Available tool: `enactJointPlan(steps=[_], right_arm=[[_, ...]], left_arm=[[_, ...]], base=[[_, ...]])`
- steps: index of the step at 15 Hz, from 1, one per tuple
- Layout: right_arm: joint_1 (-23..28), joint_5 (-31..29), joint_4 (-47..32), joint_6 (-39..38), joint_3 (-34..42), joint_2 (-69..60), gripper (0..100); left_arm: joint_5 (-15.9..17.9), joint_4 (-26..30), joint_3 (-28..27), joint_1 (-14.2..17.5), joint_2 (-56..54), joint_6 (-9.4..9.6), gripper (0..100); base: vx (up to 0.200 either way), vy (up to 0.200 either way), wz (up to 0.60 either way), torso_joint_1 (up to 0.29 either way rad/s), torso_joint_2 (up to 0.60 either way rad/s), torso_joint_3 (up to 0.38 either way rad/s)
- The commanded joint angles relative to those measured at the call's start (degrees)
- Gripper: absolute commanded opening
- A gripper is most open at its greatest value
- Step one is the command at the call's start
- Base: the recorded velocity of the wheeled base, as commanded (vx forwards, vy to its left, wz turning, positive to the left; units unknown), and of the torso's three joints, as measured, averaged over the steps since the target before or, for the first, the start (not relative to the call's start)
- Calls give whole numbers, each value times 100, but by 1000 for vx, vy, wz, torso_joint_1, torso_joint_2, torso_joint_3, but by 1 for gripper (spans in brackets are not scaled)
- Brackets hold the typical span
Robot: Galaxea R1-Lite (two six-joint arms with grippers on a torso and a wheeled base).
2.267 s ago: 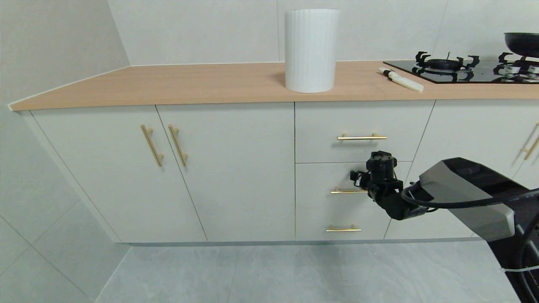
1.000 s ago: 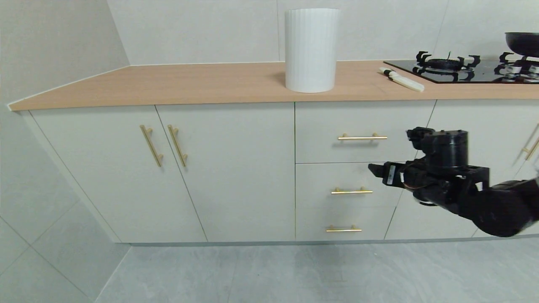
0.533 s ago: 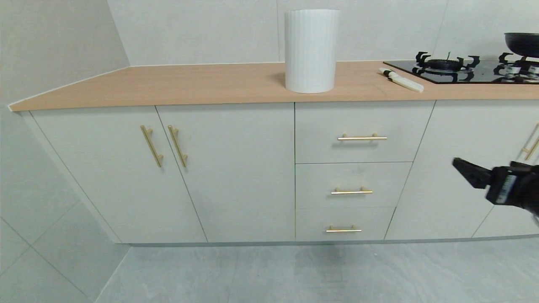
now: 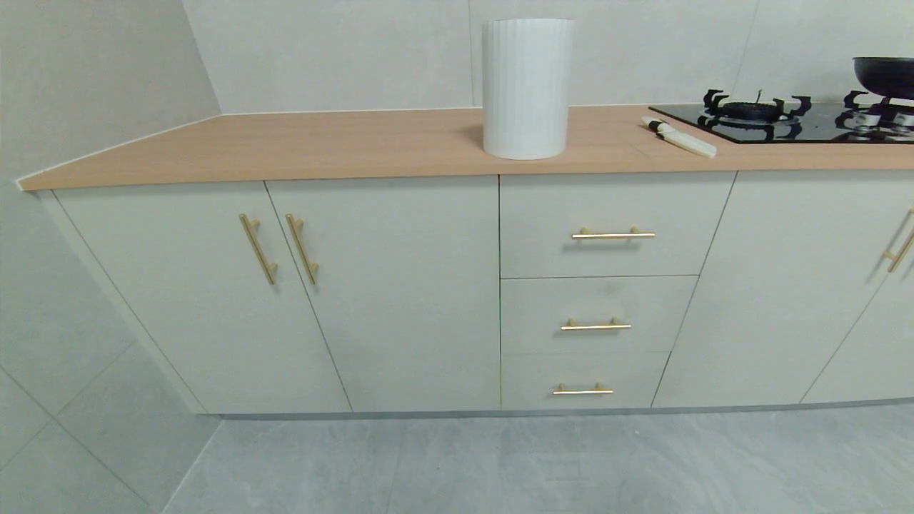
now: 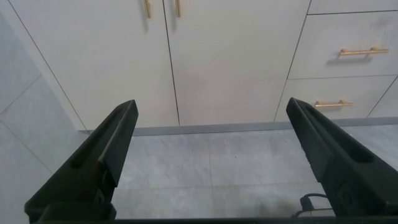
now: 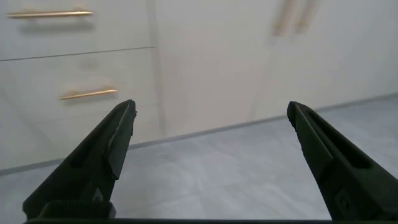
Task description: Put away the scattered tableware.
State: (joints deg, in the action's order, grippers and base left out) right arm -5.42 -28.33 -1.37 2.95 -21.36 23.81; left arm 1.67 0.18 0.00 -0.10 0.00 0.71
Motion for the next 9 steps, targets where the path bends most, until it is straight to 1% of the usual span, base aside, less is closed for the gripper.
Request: enactJointPlan(steps=[1,2,4,5,6,8,9], right_arm=[[525,91,-637,180,106,-1353,100],[595,100,-769,206,176,-1555,100],[604,126,-786,215,519,-2091,100],[560,346,-769,250,686,-2372,100],[551,513,-725,224,747,-2381,100],[551,1093,-452,-5,923,-2381,100],[551,1576,-320,-128,1064,-2381,100]], left_arm=[[0,-1,0,1,0,0,100],[0,-1,0,1,0,0,100],[0,-1,0,1,0,0,100],[0,-1,0,1,0,0,100],[0,-1,0,1,0,0,100],[0,-1,0,1,0,0,100],[0,-1,0,1,0,0,100]], base=[[0,0,0,0,0,0],[0,0,0,0,0,0],[0,0,0,0,0,0],[0,0,0,0,0,0],[0,0,0,0,0,0],[0,0,0,0,0,0],[0,0,0,0,0,0]])
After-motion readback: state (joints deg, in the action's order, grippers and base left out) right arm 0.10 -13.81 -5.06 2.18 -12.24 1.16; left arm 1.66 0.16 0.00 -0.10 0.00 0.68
